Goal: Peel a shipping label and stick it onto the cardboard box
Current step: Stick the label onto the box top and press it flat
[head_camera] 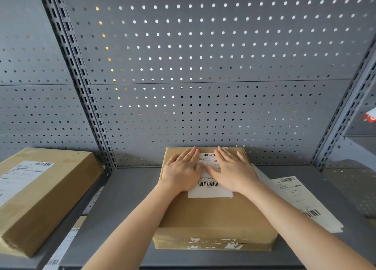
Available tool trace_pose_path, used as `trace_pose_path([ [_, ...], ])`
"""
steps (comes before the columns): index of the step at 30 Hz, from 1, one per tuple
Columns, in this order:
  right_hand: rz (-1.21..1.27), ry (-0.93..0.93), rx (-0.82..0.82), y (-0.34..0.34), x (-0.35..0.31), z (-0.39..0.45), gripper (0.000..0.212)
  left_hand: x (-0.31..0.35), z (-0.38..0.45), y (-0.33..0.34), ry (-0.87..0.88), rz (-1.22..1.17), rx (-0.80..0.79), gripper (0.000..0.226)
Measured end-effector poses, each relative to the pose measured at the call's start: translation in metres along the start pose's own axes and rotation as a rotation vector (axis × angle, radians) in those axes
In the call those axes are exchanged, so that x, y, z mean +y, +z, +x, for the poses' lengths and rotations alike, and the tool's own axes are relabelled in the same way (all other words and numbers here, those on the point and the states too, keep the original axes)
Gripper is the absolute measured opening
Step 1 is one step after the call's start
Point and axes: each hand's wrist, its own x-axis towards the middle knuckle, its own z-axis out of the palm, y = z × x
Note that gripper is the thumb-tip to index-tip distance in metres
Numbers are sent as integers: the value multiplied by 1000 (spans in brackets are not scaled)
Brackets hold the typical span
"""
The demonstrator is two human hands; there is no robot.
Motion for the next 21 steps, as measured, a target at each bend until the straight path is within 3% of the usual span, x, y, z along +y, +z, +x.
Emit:
trace_pose_path([
  [7, 27, -27, -13, 1, 3, 1, 81, -1, -1, -1, -24, 10, -11, 62],
  [21, 139, -199, -100, -5, 18, -7, 65, -10, -9, -11, 159, 30, -125, 59],
])
